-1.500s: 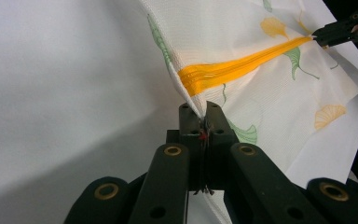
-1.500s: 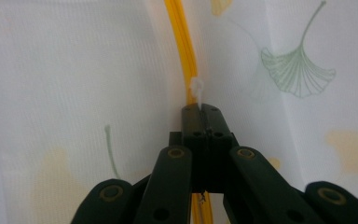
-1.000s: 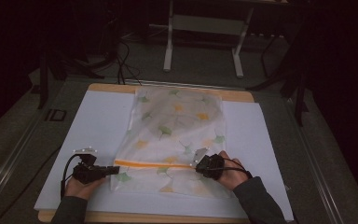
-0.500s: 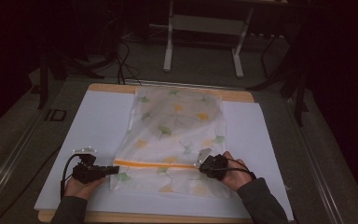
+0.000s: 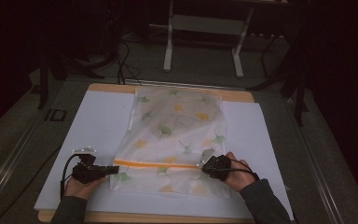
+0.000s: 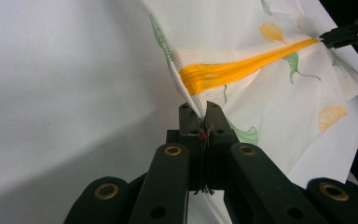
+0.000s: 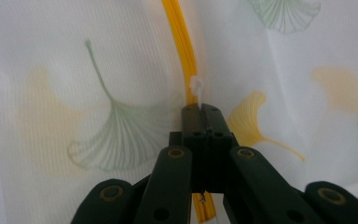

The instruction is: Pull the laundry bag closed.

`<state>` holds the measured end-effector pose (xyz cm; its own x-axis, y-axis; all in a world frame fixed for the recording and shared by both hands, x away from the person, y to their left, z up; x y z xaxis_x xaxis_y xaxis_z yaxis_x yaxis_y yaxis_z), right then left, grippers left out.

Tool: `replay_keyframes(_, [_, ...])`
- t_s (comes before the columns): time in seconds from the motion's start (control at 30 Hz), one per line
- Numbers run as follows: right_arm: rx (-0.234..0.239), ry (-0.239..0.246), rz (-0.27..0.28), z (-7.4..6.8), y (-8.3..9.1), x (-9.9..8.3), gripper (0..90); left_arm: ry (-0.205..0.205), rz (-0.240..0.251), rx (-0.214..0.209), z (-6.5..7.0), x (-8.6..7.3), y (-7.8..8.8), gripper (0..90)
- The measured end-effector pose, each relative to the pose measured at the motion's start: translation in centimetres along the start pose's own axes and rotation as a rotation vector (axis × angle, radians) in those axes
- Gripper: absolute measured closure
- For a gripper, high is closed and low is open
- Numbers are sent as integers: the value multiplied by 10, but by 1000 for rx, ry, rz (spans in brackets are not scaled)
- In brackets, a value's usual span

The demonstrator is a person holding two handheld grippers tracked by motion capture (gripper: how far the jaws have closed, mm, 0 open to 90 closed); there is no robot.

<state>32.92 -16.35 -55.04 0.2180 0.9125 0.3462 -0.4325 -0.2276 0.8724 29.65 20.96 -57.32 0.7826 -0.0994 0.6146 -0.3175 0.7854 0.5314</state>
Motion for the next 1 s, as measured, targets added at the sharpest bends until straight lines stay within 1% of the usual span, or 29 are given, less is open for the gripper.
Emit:
replay_keyframes(0.1, [0,-8,1,1,1,-4,900,-2,-8,3,0,0,-1,891])
replay_keyframes(0.17, [-2,-14,-1,2,2,-7,900,-2,-3,3,0,0,0,891])
replay_keyframes(0.47, [-22,-26,-8,8,7,-19,900,-4,-8,4,0,0,-1,891])
replay_keyframes(0.7, [-34,-42,-5,11,11,-24,900,-1,-4,1,0,0,-1,891])
replay_keyframes(0.77, [-35,-54,-1,12,12,-25,900,-4,-5,2,0,0,-1,891])
replay_keyframes(1.0, [-46,-66,0,15,15,-31,900,-4,-8,1,0,0,-1,891])
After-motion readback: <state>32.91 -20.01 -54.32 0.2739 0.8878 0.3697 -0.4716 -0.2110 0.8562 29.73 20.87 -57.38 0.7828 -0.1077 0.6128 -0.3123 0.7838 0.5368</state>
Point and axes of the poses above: each handheld gripper's, and its own axes: y roughly backward along the jaws, x roughly out of its top, z roughly to its right, the point moved 6 cm from there along -y, roughly forward along the jaws, and after that the axes turned 7 degrees about -x, right-handed, at the moved point
